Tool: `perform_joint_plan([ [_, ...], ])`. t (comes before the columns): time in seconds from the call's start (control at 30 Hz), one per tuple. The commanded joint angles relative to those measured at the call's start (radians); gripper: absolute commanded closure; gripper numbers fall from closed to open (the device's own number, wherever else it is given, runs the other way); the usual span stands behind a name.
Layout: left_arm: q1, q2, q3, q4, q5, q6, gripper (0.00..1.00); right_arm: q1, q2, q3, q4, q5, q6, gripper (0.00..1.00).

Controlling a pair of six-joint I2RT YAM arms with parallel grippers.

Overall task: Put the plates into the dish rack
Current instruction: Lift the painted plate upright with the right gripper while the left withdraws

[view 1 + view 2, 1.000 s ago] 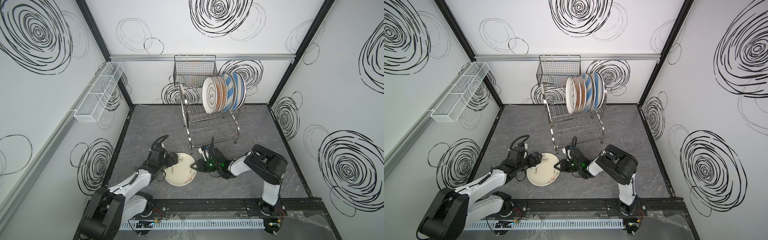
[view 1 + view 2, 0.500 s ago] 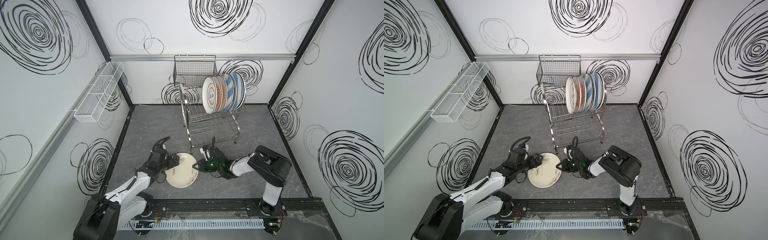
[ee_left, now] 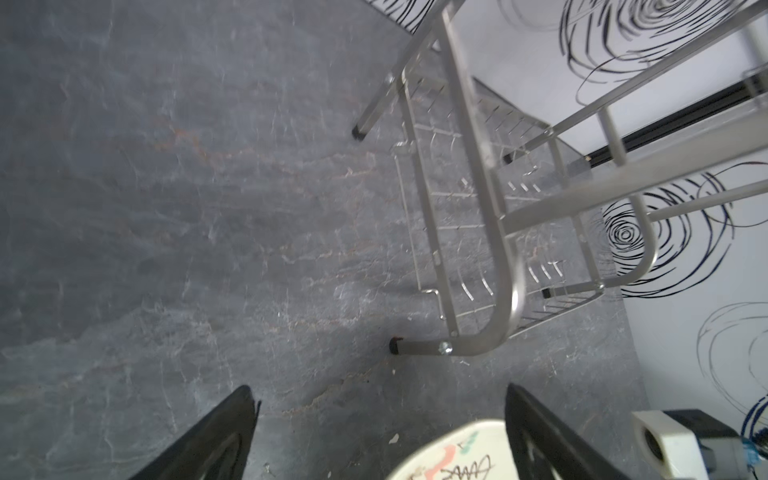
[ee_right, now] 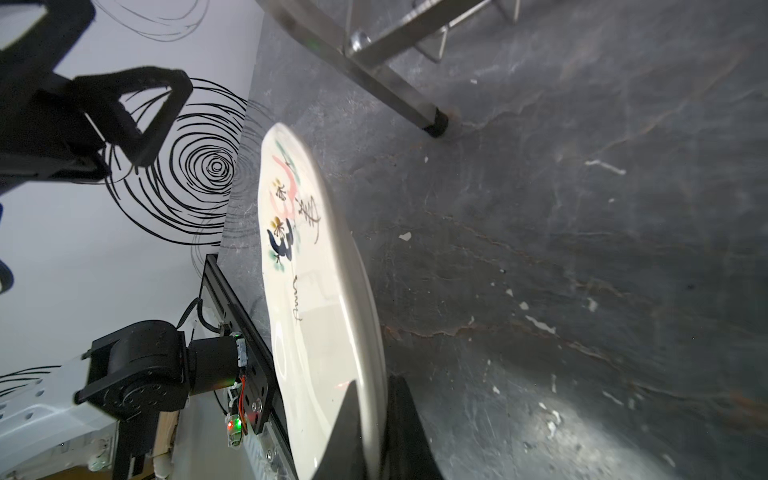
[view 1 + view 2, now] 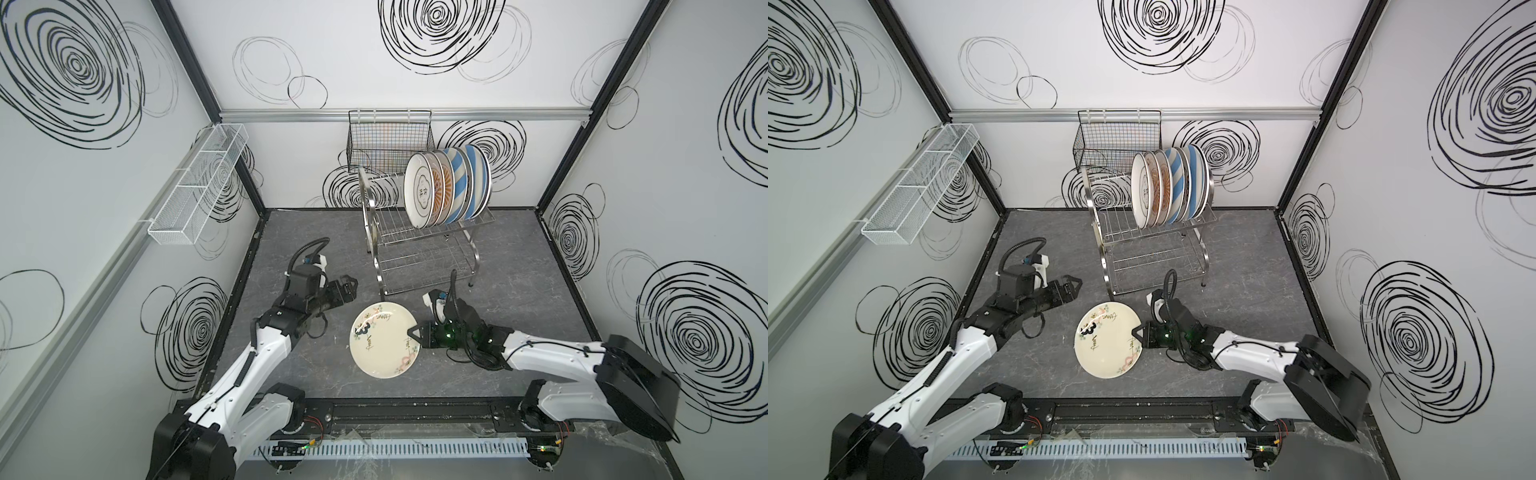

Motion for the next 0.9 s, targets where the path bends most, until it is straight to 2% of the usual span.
perform_joint_plan([
  [0.0, 0.033, 0.018, 0.090, -0.085, 0.046, 0.104, 0.04, 0.007, -0.122, 0.103, -0.217, 0.081, -0.093, 1.00],
  [0.17, 0.126, 0.040, 0.145, -0.117, 0.071, 0.171, 0.04, 0.008, -0.284, 0.215, -0.399, 0.125, -0.165, 1.00],
  [0.37, 0.246, 0.044, 0.107, -0.084, 0.135, 0.200, 0.04, 0.005, -0.423, 0.408, -0.570, 0.221, -0.242, 1.00],
  [0.57, 0.251, 0.056, 0.084, -0.069, 0.151, 0.216, 0.04, 0.005, -0.342, 0.745, -0.783, 0.405, -0.369, 1.00],
  [0.8, 0.251, 0.064, 0.041, -0.049, 0.133, 0.238, 0.04, 0.007, -0.137, 1.106, -0.842, 0.563, -0.508, 1.00],
  [0.87, 0.249, 0.067, 0.033, -0.051, 0.146, 0.246, 0.04, 0.009, -0.061, 1.207, -0.868, 0.649, -0.543, 1.00],
])
